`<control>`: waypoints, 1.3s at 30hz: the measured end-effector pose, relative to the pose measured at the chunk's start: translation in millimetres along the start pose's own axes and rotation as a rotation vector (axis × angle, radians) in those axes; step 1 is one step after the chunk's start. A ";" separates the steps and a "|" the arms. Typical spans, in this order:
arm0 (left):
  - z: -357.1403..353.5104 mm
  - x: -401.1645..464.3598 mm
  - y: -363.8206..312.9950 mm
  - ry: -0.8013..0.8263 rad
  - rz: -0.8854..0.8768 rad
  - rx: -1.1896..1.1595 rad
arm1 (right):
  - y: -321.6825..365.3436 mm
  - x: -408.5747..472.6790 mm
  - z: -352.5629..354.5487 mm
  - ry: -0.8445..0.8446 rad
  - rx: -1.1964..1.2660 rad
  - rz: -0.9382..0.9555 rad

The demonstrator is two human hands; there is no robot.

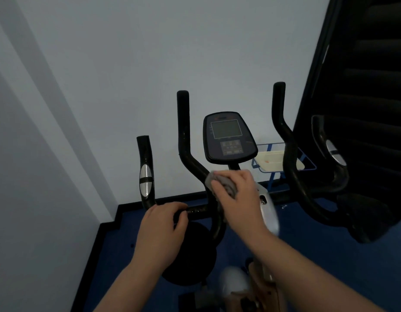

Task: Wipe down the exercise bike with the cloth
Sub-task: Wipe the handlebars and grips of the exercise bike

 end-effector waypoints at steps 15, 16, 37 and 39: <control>10.4 28.2 3.3 0.027 -0.132 0.015 | 4.6 39.6 -27.6 0.084 -0.217 0.045; 17.8 36.7 7.3 -0.021 -0.131 -0.013 | -0.1 31.1 -26.6 0.076 -0.214 0.046; 41.5 139.3 57.8 -0.244 -0.167 0.008 | 42.5 104.2 -78.5 0.037 -0.398 0.336; 41.5 139.1 59.8 -0.253 -0.163 0.001 | 45.0 115.1 -91.5 0.089 -0.543 0.318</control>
Point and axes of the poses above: each hand's wrist, its own x-axis towards the middle knuckle, its own z-axis out of the back of the hand, y = z × x, the point moved 6 cm from there along x, towards the middle knuckle, and after that the axes turned 1 degree about -z, right-handed, at the moved point
